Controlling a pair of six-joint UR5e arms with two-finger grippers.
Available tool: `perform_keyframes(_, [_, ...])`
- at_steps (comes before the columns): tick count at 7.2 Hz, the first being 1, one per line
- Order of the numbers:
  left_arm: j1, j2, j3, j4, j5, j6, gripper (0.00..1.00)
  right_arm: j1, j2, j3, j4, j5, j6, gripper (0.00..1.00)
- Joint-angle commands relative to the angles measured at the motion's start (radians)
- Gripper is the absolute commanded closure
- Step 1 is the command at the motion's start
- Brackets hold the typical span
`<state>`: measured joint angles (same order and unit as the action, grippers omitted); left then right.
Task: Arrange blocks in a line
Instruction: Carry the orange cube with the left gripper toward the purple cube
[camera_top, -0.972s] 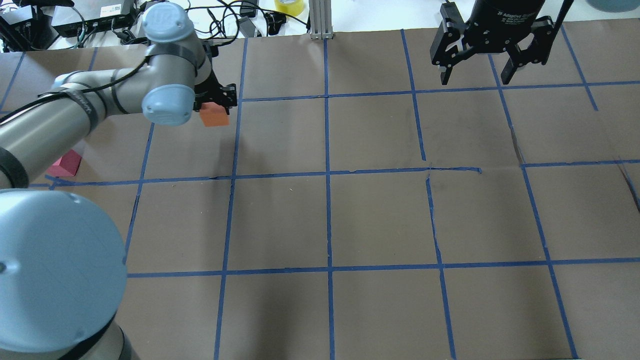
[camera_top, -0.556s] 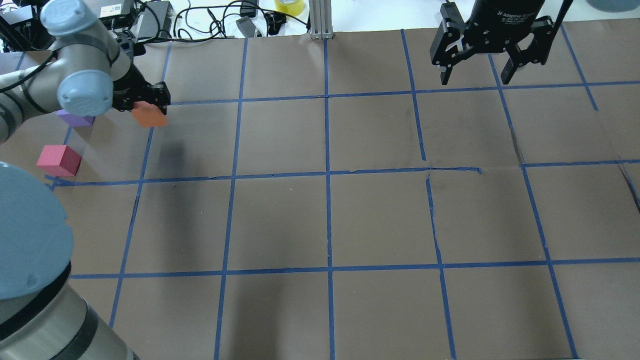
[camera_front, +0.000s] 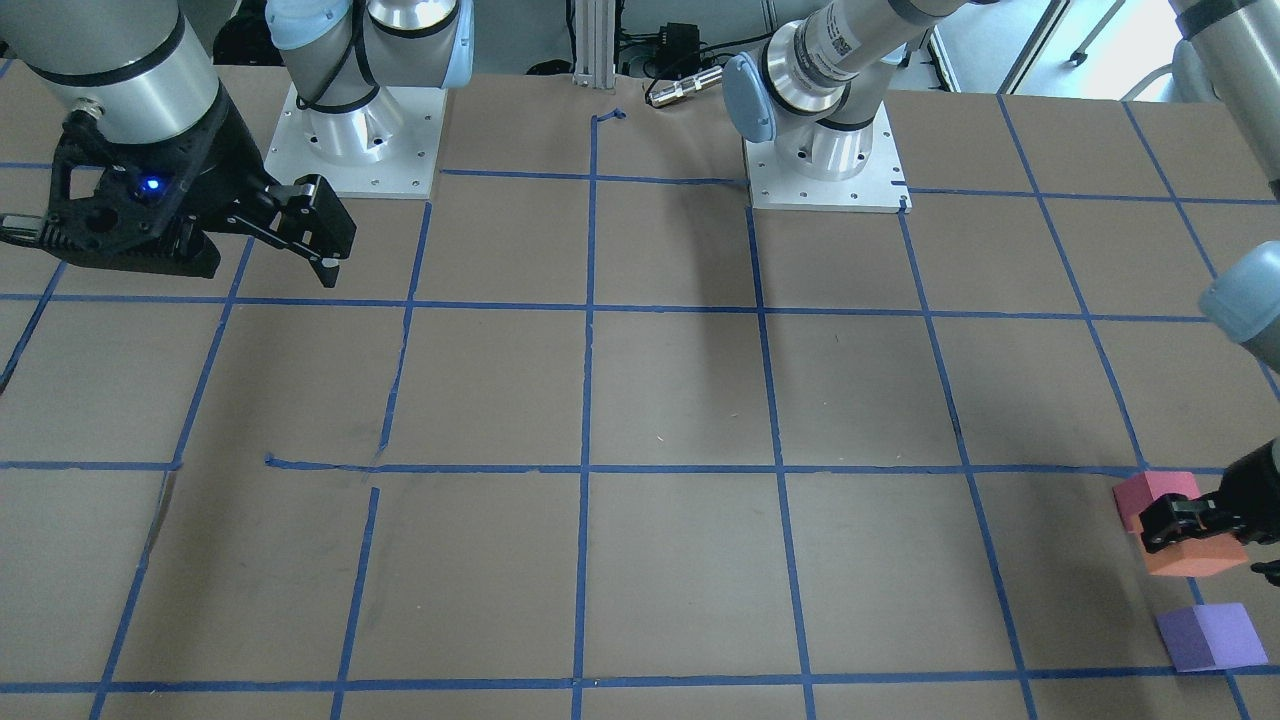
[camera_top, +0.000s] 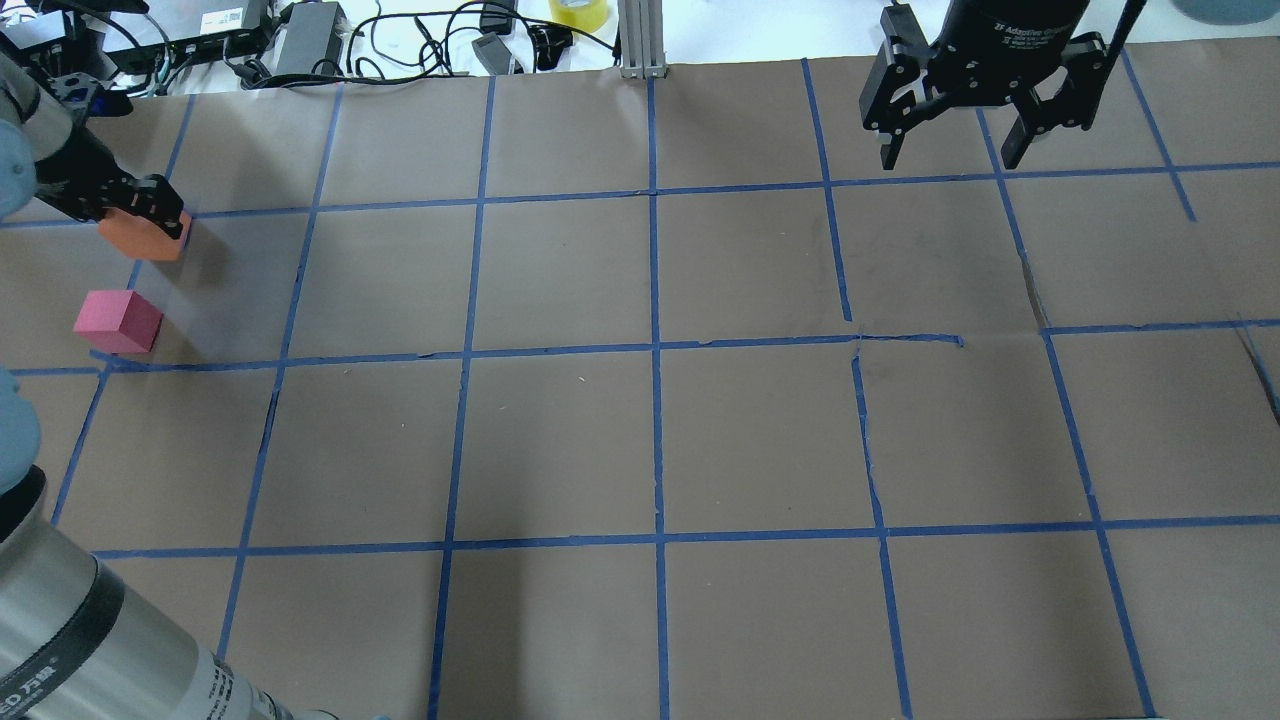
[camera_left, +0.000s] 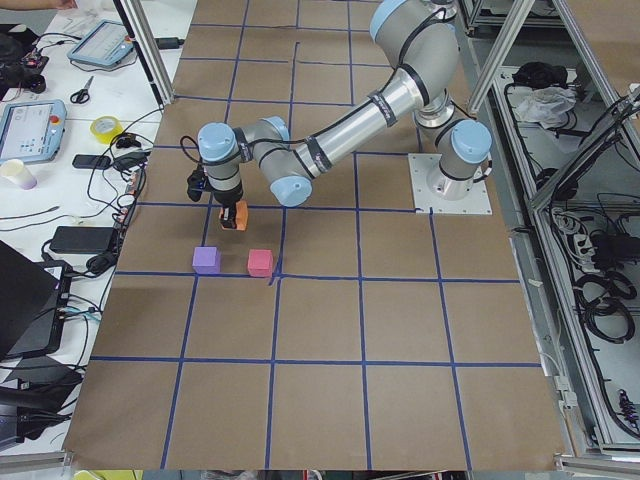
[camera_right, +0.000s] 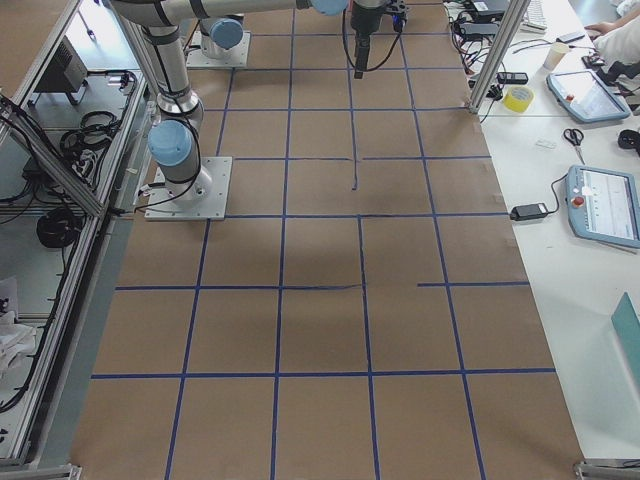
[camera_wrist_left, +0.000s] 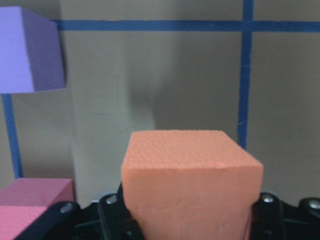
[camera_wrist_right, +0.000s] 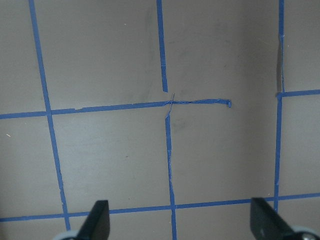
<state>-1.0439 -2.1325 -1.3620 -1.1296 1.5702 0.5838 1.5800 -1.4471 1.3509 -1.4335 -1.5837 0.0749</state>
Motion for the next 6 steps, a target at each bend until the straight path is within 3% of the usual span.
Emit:
perform_keyframes(1, [0.021, -0.029, 0.06, -0.024, -0.002, 0.041, 1.0, 0.0, -0.001, 0.001, -0.001, 0.002, 0.0, 0.0])
perform_keyframes(6, [0.068, -0.119, 0.092, -0.016, 0.007, 0.045, 1.0, 0.0, -0.001, 0.002, -0.002, 0.002, 0.002, 0.0])
